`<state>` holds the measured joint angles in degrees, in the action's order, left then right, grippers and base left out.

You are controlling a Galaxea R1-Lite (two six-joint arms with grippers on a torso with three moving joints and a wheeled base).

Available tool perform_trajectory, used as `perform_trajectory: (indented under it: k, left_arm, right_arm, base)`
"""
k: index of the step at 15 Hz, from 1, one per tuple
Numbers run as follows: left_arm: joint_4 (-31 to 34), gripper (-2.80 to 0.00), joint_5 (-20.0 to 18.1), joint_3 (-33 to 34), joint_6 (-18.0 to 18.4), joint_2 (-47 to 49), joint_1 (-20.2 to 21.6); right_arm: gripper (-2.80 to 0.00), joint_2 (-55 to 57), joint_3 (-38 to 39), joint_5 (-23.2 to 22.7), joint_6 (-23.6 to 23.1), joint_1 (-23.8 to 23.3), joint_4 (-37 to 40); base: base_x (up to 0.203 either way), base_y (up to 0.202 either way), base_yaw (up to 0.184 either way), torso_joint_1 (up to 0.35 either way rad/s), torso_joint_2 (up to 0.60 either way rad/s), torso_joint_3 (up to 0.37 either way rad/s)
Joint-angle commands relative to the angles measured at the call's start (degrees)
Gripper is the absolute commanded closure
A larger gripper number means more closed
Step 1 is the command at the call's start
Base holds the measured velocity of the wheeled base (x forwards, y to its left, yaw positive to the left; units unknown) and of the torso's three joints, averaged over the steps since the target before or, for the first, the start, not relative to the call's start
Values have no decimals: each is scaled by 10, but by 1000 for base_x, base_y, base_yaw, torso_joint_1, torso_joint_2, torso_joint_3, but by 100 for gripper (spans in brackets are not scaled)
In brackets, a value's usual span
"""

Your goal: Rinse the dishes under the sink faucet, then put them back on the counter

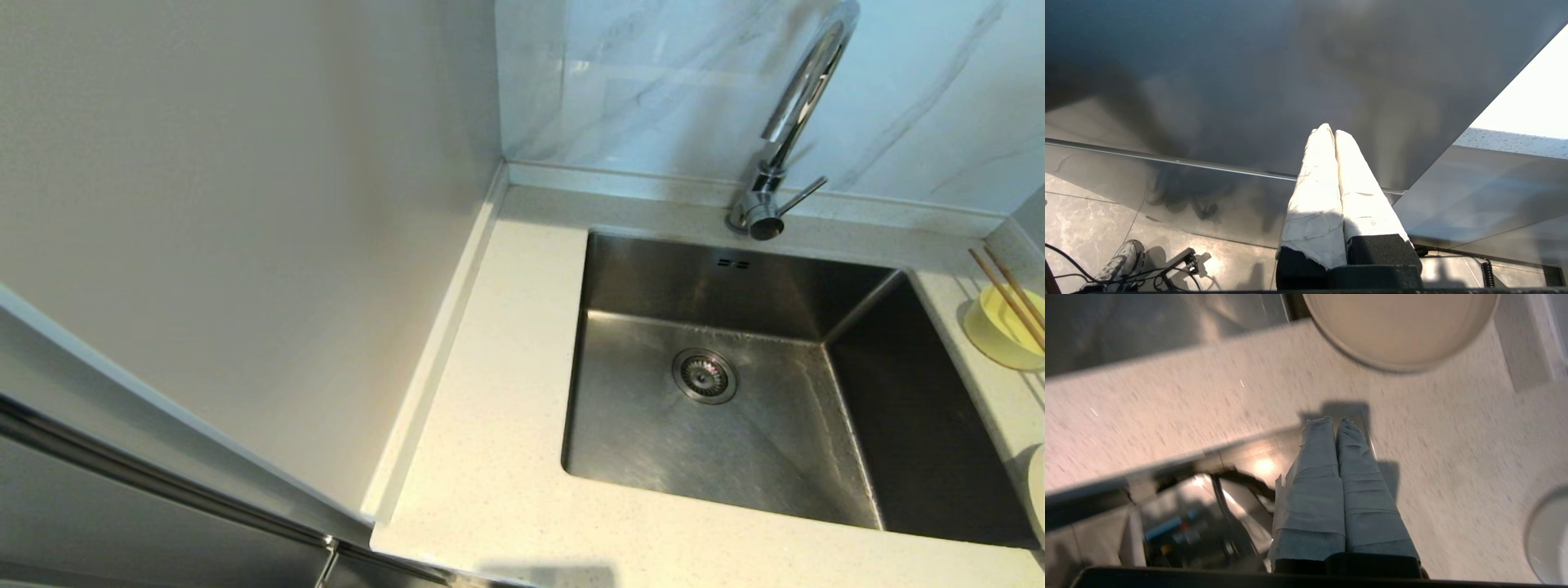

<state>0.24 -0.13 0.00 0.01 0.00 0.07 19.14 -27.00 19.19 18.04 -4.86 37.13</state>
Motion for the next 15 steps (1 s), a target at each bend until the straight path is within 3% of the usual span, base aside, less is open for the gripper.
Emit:
perform_trajectory:
  k: [1, 3, 7, 11, 15]
  left_arm:
    - [0, 0, 0, 0, 0, 0, 0]
    - [0, 0, 0, 0, 0, 0, 0]
    - [0, 0, 0, 0, 0, 0, 0]
    - [0, 0, 0, 0, 0, 0, 0]
    - [0, 0, 0, 0, 0, 0, 0]
  right_arm:
    - [0, -25, 21, -23, -22, -6, -63]
    - [0, -25, 21, -87, -106, -7, -123]
    - [0, -44, 17, -108, -147, 37, -123]
    - [0, -174, 92, -113, -206, 47, -130]
    - [0, -192, 219, -141, -261, 50, -267]
  base:
    - [0, 0, 0, 0, 0, 0]
    - [0, 0, 0, 0, 0, 0]
    - [0, 0, 0, 0, 0, 0]
    - [0, 0, 0, 0, 0, 0]
    - [0, 0, 0, 0, 0, 0]
